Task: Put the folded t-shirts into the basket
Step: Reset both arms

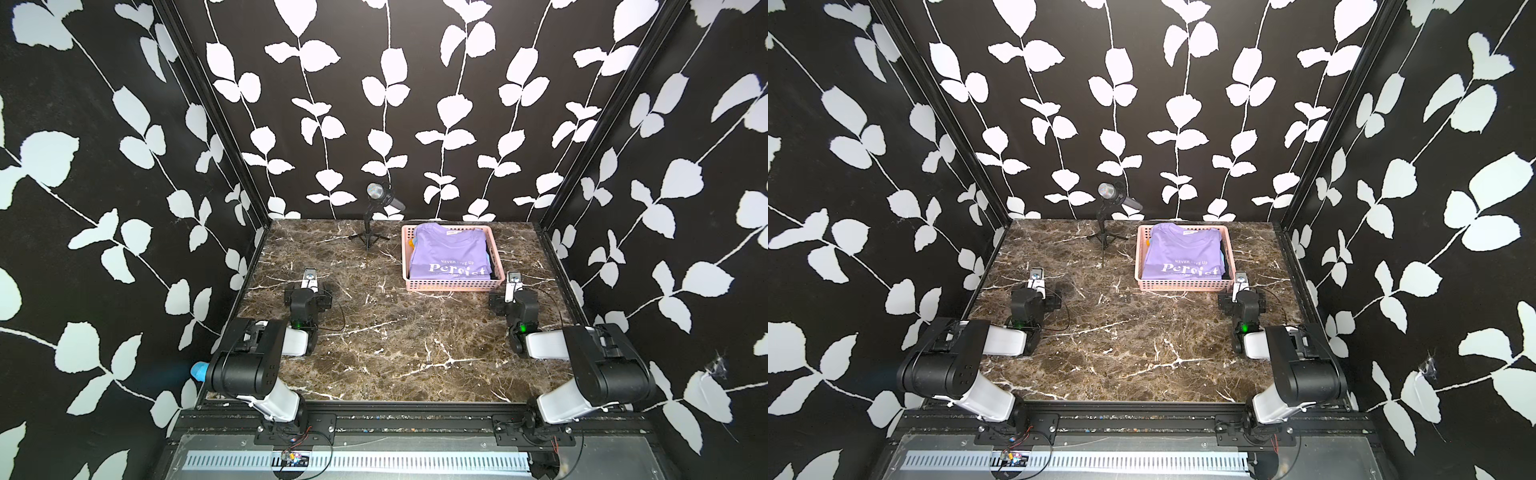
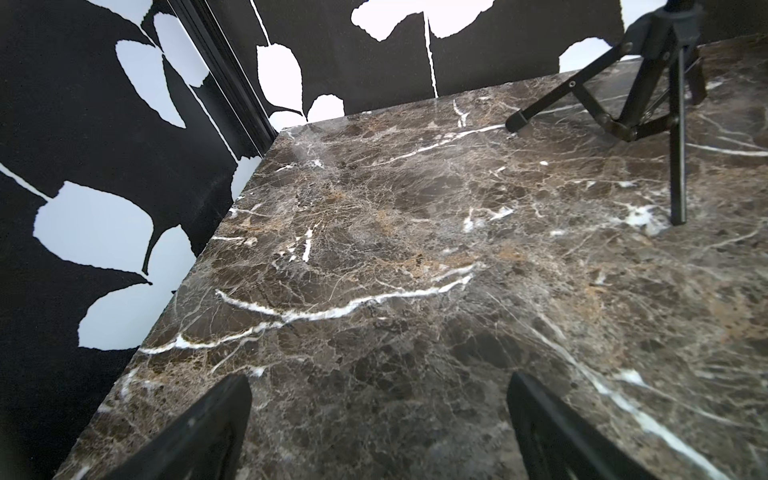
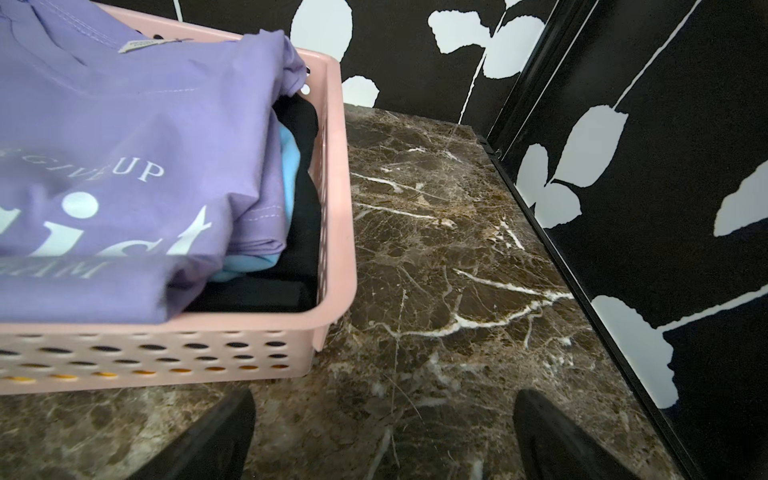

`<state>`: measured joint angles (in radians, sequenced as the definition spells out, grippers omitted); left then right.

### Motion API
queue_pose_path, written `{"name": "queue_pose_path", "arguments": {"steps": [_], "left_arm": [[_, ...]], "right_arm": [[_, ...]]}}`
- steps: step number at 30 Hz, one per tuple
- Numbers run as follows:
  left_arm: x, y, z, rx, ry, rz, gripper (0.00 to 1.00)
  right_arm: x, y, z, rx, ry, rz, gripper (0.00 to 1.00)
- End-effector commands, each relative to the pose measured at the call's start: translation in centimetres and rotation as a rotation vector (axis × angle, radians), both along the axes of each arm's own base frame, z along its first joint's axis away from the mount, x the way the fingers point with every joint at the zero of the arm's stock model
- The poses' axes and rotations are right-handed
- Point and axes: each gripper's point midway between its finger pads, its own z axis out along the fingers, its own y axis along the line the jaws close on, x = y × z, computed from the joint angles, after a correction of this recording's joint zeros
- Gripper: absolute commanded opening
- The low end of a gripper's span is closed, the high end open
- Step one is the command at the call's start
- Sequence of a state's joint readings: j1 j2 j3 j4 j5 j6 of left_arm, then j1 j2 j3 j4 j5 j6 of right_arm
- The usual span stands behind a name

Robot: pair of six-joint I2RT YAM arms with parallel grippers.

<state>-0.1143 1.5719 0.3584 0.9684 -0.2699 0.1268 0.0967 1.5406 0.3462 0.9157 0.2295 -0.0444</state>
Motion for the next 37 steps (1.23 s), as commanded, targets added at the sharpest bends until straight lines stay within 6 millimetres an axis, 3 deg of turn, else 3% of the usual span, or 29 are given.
{"name": "queue_pose_path", "arguments": {"steps": [1, 37], "left_arm": [[0.46, 0.32, 0.92, -0.014, -0.029, 0.019, 0.98], [0.46, 0.33, 0.92, -0.013, -0.029, 0.019, 0.98]], "right_arm": [[0.56, -0.37, 1.4, 0.01, -0.047, -0.024, 0.99], [0.74, -0.56, 1.28, 0.022, -0.036, -0.025, 0.99]]}}
